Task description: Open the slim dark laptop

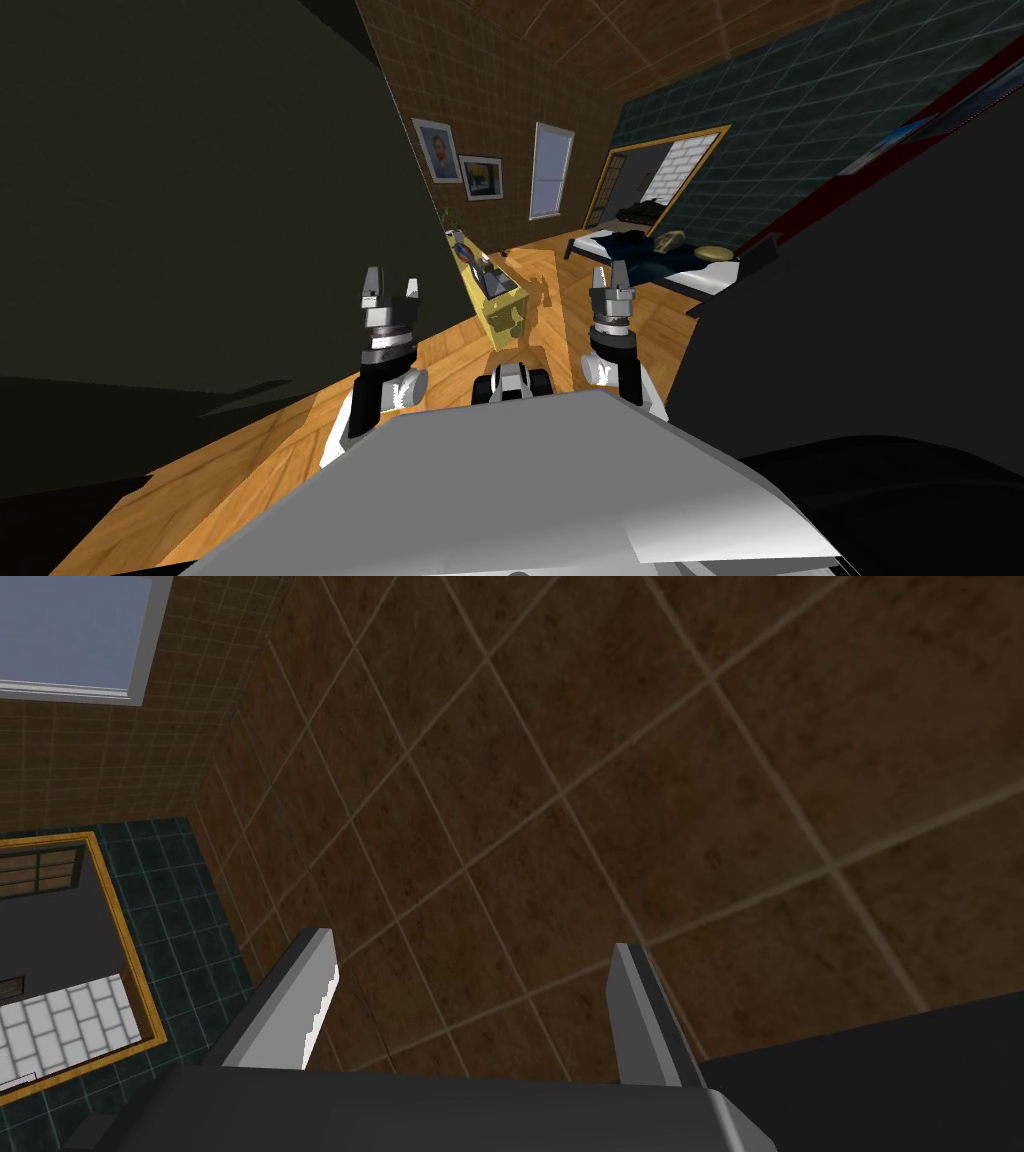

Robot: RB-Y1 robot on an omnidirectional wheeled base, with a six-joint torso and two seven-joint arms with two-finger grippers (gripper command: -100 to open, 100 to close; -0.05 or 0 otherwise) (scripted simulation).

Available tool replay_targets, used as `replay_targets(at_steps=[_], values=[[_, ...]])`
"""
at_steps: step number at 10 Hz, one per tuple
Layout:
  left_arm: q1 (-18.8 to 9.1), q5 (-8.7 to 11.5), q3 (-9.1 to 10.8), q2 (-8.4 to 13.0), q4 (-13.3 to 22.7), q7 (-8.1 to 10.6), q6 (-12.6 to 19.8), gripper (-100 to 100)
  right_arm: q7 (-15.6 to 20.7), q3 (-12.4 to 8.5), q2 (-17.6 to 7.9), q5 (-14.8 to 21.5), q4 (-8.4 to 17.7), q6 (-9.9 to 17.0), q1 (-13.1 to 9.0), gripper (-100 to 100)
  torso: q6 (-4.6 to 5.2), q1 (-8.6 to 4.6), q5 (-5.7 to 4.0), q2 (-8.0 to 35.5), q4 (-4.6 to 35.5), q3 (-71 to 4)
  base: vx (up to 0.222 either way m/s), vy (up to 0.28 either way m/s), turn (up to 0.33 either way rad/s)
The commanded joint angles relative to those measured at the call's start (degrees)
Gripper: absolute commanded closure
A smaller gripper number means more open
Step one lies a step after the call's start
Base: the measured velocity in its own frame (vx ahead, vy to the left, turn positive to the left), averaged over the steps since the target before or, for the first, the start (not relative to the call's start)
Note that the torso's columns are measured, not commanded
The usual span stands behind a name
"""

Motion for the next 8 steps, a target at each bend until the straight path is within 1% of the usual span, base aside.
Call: replay_targets(at_steps=[1,4,5,6,8], values=[[-0.03,-0.66,0.83,1.37,0.98,-0.72,3.03,-100,0.00,0.00,0.00,0.00,0.00,0.00,0.00,0,0.00,0.08,0.02,0.02,0.01,0.01,0.101,-0.096,-0.006],[-0.17,-1.54,1.55,2.61,2.44,-1.64,6.07,-100,0.00,0.00,0.00,0.00,0.00,0.00,-0.01,0,0.00,0.12,0.04,0.15,0.05,0.09,0.077,-0.077,-0.007],[-0.27,-2.09,2.00,3.39,3.37,-2.22,7.98,-100,0.00,0.00,0.00,0.00,0.00,0.00,-0.01,0,0.01,0.09,0.03,0.11,0.04,0.07,0.085,-0.104,-0.016],[-0.32,-2.35,2.21,3.75,3.81,-2.50,8.89,-100,0.00,0.00,0.00,0.00,0.00,0.00,-0.01,0,0.00,-0.03,0.00,0.03,0.02,0.02,0.113,-0.105,-0.005],[-0.48,-3.28,2.97,5.19,5.42,-3.48,12.14,-100,0.00,0.00,0.00,0.00,0.00,0.00,0.00,0,0.01,0.00,0.01,-0.10,-0.02,-0.06,0.133,-0.122,-0.011]])
